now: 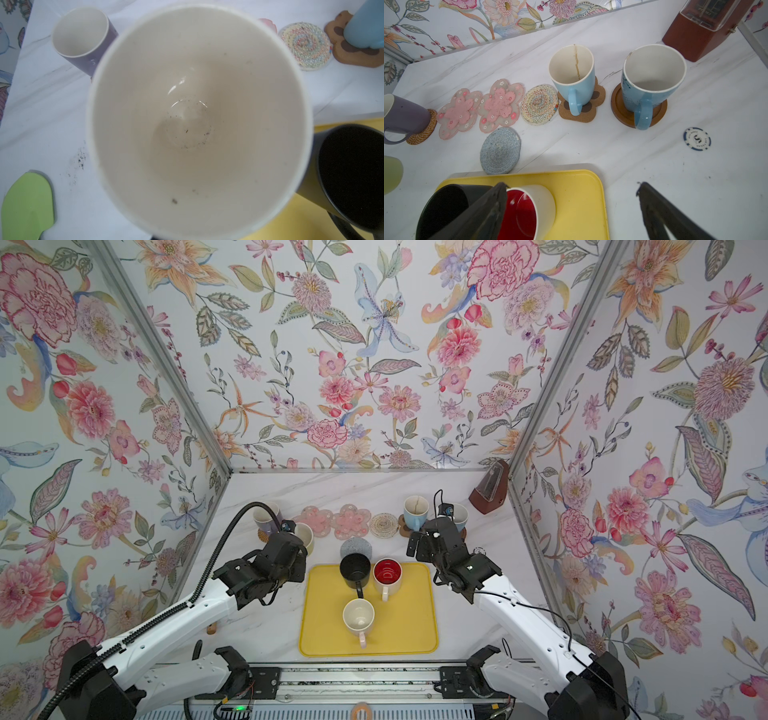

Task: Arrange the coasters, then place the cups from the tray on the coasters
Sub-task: 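Grip the green-handled mug from inside with the left gripper and lift it, then carry the green-handled mug with the left gripper over the pink flower coaster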

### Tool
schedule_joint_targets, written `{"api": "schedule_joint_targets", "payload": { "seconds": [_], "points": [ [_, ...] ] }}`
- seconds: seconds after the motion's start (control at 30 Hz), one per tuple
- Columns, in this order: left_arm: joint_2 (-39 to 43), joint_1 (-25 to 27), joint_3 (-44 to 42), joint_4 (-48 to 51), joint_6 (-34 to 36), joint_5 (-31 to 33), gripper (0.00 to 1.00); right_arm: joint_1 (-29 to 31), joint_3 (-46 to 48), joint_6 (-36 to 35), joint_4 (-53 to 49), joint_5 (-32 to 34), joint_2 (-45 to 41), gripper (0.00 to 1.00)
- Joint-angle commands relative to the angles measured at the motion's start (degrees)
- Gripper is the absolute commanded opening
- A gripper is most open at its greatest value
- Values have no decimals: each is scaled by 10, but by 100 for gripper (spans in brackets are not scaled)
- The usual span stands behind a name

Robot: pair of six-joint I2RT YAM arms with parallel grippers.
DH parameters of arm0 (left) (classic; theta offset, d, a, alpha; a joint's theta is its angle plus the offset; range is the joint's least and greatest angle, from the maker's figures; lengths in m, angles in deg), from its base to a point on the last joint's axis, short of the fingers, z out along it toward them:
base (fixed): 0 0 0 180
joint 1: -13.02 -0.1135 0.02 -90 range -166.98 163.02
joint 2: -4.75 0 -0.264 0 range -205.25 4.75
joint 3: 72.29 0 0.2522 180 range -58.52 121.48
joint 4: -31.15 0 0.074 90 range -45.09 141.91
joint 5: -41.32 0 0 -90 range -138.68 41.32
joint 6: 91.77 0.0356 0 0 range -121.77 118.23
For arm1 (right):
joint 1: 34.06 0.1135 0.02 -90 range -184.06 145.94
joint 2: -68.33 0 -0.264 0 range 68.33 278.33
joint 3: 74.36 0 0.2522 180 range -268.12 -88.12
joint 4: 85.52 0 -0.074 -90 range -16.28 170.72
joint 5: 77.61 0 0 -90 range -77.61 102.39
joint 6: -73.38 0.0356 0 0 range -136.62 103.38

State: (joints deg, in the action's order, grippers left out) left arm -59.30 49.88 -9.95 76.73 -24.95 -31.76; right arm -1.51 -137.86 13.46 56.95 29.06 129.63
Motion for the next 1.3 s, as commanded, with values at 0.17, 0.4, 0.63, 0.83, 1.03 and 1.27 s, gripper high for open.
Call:
{"api": "schedule_joint_targets", "payload": {
  "seconds": [0.17, 0.4, 0.63, 0.83, 1.03, 1.27],
  "points": [
    [-88, -61, 93, -88, 63, -1, 0, 2, 8, 3, -8, 1, -24, 99],
    [-177, -96, 141, -129, 78, -19, 0, 2, 15, 5, -13, 5, -35, 99],
    [-250, -120, 177, -156, 87, -28, 0, 2, 20, 7, -20, 7, -45, 99],
    [-305, -143, 191, -181, 75, -46, 0, 2, 27, 12, -27, 8, -56, 99],
    [-339, -154, 207, -195, 69, -50, 0, 1, 28, 12, -37, 11, -64, 99],
    [-367, -162, 216, -207, 62, -61, 0, -2, 30, 13, -43, 13, -71, 99]
  ]
}}
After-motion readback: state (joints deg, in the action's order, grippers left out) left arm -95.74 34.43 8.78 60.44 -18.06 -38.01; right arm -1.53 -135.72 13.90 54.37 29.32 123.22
